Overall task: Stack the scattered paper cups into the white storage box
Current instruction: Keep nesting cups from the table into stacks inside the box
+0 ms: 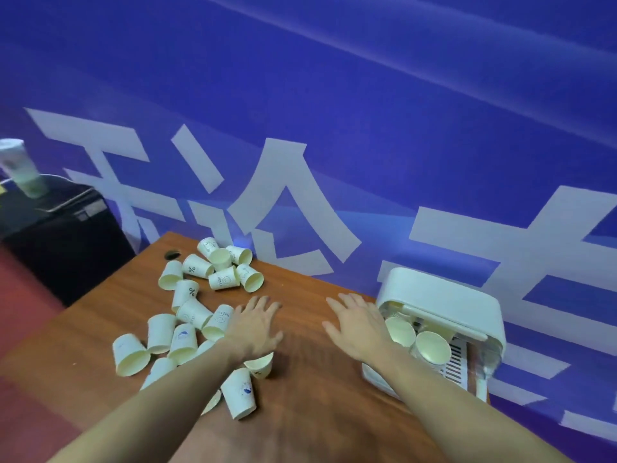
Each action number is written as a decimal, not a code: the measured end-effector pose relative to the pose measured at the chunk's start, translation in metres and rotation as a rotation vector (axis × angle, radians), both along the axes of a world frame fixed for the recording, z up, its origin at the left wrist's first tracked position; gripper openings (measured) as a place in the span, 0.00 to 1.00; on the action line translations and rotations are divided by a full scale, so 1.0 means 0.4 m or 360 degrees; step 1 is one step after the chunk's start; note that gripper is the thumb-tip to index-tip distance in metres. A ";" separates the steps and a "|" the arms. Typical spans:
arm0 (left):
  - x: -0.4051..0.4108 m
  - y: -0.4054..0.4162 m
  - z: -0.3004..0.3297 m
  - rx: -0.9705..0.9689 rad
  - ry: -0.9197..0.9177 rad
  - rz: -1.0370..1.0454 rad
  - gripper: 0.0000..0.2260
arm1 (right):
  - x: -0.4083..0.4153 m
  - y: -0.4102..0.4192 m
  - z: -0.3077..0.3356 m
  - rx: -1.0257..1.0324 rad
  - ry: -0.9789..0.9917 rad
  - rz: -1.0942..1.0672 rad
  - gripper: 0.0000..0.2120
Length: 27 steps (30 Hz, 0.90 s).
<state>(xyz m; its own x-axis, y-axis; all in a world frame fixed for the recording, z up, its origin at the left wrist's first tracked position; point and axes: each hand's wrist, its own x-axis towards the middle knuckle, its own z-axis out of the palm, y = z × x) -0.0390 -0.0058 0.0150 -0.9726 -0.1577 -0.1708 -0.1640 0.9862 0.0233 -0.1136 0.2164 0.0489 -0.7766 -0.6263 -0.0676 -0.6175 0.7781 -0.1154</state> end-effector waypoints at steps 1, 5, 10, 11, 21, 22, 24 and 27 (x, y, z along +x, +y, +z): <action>0.008 -0.024 -0.003 -0.0003 0.0004 0.0006 0.30 | 0.001 -0.025 -0.001 0.0009 -0.0002 0.0009 0.28; 0.045 -0.156 -0.020 0.0009 0.0011 0.0099 0.29 | 0.006 -0.156 -0.007 0.0038 0.0001 0.0073 0.27; 0.094 -0.325 -0.067 0.0060 -0.0078 0.0282 0.29 | 0.016 -0.314 -0.038 0.0116 -0.0048 0.0152 0.25; 0.101 -0.350 -0.077 0.0072 -0.0088 0.0309 0.29 | 0.019 -0.338 -0.044 0.0132 -0.0064 0.0160 0.25; 0.120 -0.507 -0.175 0.0201 -0.0233 0.0320 0.24 | 0.016 -0.492 -0.154 0.0394 -0.0187 0.0159 0.20; 0.116 -0.504 -0.187 0.0202 -0.0242 0.0279 0.24 | 0.014 -0.493 -0.168 0.0426 -0.0211 0.0138 0.20; 0.108 -0.487 -0.209 0.0221 -0.0271 0.0193 0.24 | 0.010 -0.491 -0.197 0.0493 -0.0271 0.0087 0.20; 0.097 -0.436 -0.238 0.0183 -0.0358 0.0013 0.23 | 0.012 -0.472 -0.241 0.0597 -0.0329 -0.0007 0.19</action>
